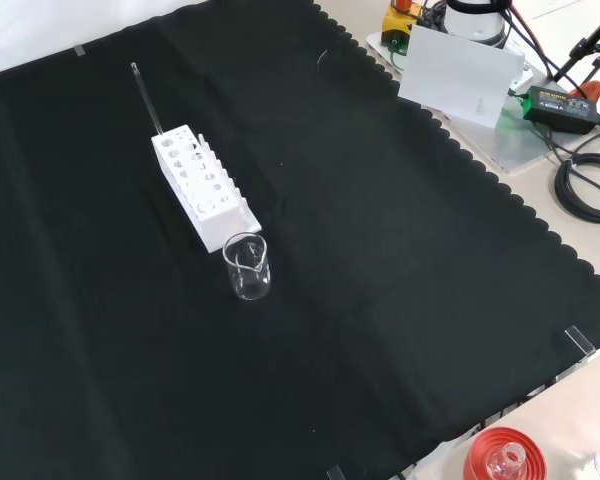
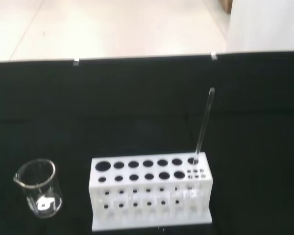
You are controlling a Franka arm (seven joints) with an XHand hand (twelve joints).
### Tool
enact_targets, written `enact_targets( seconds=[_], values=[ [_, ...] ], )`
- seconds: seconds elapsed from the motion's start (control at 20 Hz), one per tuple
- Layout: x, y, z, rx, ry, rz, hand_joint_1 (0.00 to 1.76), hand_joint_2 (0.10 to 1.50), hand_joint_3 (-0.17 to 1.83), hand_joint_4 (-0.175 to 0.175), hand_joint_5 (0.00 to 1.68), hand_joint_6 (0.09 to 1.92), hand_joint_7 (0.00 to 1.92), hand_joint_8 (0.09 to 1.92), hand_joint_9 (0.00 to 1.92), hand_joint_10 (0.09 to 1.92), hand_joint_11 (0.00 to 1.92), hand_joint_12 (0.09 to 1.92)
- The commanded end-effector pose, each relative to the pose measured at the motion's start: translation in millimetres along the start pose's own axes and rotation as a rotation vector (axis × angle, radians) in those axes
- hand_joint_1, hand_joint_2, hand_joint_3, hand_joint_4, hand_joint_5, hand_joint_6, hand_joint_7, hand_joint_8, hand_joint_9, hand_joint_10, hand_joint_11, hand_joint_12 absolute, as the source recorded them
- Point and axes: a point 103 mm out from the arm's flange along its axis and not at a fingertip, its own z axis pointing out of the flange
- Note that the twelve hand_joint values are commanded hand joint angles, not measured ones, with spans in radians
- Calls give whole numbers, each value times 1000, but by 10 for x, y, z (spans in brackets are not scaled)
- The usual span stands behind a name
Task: Take the glass rod from the white test tube rack.
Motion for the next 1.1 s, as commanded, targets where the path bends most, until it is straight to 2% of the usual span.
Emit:
enact_targets(
  seconds=[0.05,0.45,0.75,1.1],
  values=[
    [-53,-382,-279,-74,-4,27,391,1133,-84,16,0,87,0,131,0,416,0,898],
    [-81,-395,-279,-77,0,33,392,1134,-84,16,0,87,0,141,0,442,0,914],
    [-81,-389,-293,-88,30,29,394,1136,-84,16,4,87,3,165,0,467,0,936],
    [-153,-272,-323,-93,13,44,410,1135,-85,9,37,87,0,299,0,565,0,992]
  ],
)
